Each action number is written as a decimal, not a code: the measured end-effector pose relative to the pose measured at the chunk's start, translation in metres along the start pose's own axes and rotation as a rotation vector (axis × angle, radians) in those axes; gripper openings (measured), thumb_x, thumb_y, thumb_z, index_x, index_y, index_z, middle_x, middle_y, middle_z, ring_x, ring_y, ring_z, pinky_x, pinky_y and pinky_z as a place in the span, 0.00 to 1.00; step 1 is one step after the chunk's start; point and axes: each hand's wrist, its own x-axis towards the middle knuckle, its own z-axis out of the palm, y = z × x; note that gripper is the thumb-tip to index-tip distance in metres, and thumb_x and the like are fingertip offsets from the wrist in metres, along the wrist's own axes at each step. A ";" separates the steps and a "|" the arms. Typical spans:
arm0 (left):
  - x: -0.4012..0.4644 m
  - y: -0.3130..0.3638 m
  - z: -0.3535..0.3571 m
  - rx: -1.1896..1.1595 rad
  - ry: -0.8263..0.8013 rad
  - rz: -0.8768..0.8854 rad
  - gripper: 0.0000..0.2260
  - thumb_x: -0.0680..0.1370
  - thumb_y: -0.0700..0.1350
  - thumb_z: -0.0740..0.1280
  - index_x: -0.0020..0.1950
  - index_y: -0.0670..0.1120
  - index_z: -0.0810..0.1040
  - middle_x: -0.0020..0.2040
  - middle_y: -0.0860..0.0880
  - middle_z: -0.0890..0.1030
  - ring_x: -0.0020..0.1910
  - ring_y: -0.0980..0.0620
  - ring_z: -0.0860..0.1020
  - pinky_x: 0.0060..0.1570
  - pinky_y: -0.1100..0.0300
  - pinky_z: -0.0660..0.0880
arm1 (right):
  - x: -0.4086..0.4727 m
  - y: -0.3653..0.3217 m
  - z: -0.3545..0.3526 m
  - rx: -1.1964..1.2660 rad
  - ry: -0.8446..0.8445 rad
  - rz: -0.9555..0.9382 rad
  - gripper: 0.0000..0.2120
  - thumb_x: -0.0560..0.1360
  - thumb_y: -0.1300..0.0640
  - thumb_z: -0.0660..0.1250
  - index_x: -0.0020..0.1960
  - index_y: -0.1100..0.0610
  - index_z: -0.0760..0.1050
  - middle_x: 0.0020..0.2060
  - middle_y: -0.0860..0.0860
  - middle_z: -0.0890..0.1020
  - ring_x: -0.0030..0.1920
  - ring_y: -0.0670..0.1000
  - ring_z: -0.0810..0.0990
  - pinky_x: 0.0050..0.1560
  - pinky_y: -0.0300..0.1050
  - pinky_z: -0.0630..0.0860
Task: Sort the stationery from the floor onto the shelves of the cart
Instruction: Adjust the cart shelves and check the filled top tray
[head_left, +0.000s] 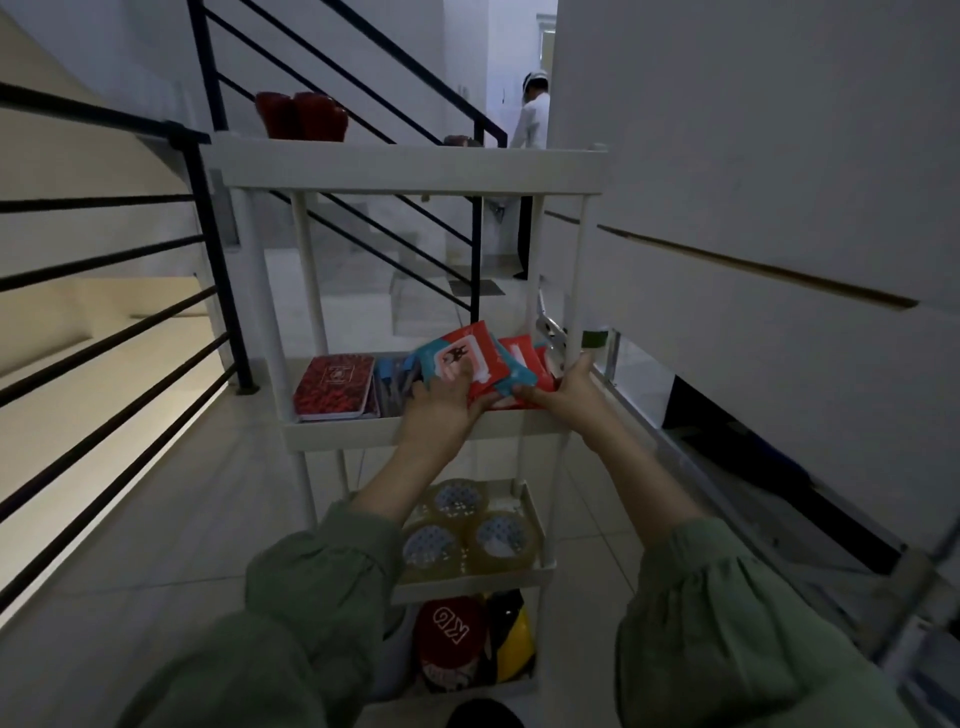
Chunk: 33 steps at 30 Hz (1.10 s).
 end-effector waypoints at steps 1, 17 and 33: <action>0.004 -0.003 0.006 0.013 0.001 0.035 0.49 0.70 0.68 0.24 0.72 0.41 0.66 0.56 0.27 0.75 0.50 0.29 0.76 0.48 0.40 0.75 | 0.001 0.000 -0.001 -0.014 -0.003 0.009 0.44 0.72 0.56 0.71 0.74 0.64 0.45 0.67 0.59 0.72 0.64 0.56 0.74 0.54 0.41 0.71; 0.008 -0.010 0.020 0.154 0.389 0.021 0.33 0.79 0.63 0.41 0.58 0.46 0.81 0.37 0.38 0.81 0.38 0.40 0.81 0.39 0.50 0.77 | 0.015 0.015 0.002 -0.051 -0.024 -0.049 0.27 0.73 0.50 0.68 0.61 0.57 0.55 0.56 0.52 0.75 0.47 0.47 0.78 0.38 0.34 0.76; -0.009 0.007 -0.067 -0.054 0.147 0.020 0.32 0.78 0.65 0.43 0.62 0.40 0.68 0.54 0.38 0.81 0.58 0.44 0.70 0.54 0.44 0.76 | 0.020 -0.098 -0.062 -0.139 0.025 0.055 0.17 0.77 0.59 0.63 0.65 0.55 0.64 0.54 0.46 0.73 0.53 0.44 0.73 0.46 0.34 0.69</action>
